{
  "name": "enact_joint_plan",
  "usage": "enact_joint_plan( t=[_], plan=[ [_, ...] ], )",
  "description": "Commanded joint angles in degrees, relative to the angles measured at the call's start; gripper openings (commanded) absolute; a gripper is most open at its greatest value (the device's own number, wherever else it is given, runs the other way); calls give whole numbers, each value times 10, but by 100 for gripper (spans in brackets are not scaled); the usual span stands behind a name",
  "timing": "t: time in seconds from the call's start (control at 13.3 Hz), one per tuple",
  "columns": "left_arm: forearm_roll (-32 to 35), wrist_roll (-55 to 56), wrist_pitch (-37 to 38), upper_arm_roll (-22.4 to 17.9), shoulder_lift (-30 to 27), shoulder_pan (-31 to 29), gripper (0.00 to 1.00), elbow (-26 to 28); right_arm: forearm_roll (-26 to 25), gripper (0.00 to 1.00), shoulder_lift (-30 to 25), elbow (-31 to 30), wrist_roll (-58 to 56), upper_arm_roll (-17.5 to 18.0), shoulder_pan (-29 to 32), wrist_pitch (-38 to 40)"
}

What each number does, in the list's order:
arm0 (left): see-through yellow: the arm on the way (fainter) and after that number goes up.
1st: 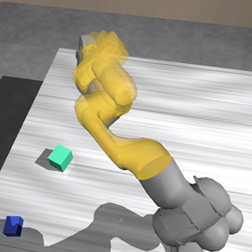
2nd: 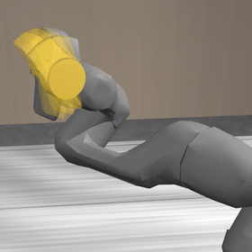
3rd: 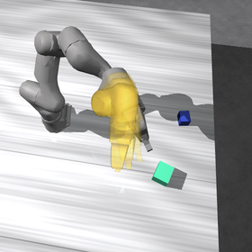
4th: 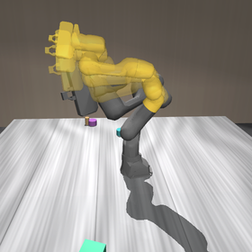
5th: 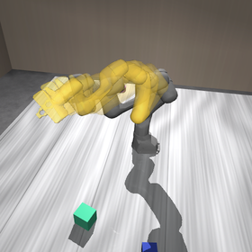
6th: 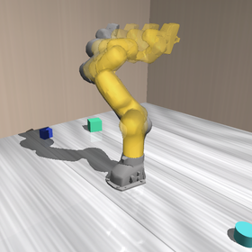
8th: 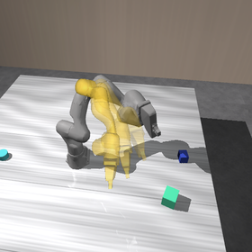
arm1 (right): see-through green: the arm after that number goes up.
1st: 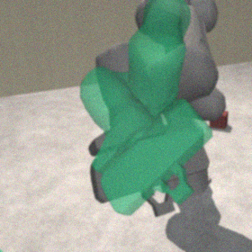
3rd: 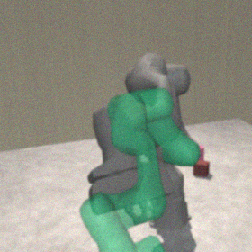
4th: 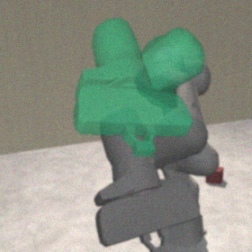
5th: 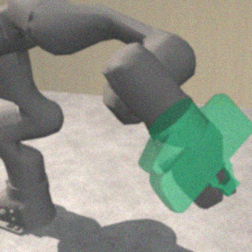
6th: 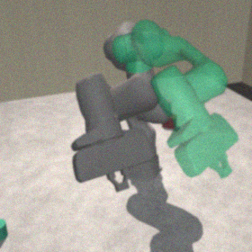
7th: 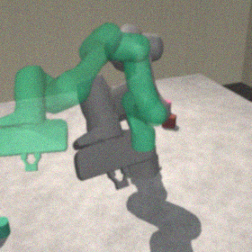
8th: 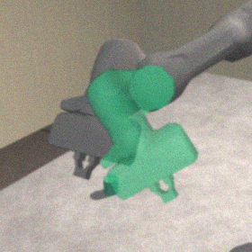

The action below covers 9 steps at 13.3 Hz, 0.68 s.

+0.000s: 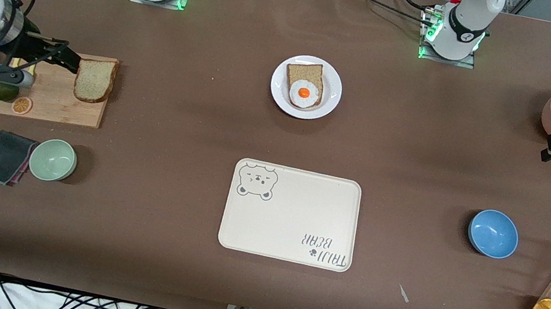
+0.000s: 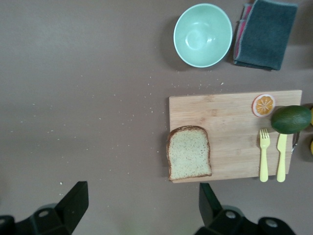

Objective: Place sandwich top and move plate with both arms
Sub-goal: 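Move the right gripper down to the bread slice on the cutting board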

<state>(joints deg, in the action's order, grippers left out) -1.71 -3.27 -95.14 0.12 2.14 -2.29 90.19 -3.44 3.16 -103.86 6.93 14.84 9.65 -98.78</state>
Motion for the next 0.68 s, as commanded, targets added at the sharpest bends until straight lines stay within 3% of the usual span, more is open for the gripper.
enact_joint_plan(
  t=[0.0, 0.45, 0.6],
  plan=[
    [-8, 2, 13, 0, 4, -4, 100, -12, -11, 100, -31, -113, 31, 1, -5, -96],
    [-8, 3, 13, 0, 8, -3, 100, -11, -45, 100, -8, -209, 48, -2, -8, -210],
    [-8, 3, 13, 1, 7, -3, 100, -12, -109, 99, -5, -264, 51, 0, -8, -247]
  ],
)
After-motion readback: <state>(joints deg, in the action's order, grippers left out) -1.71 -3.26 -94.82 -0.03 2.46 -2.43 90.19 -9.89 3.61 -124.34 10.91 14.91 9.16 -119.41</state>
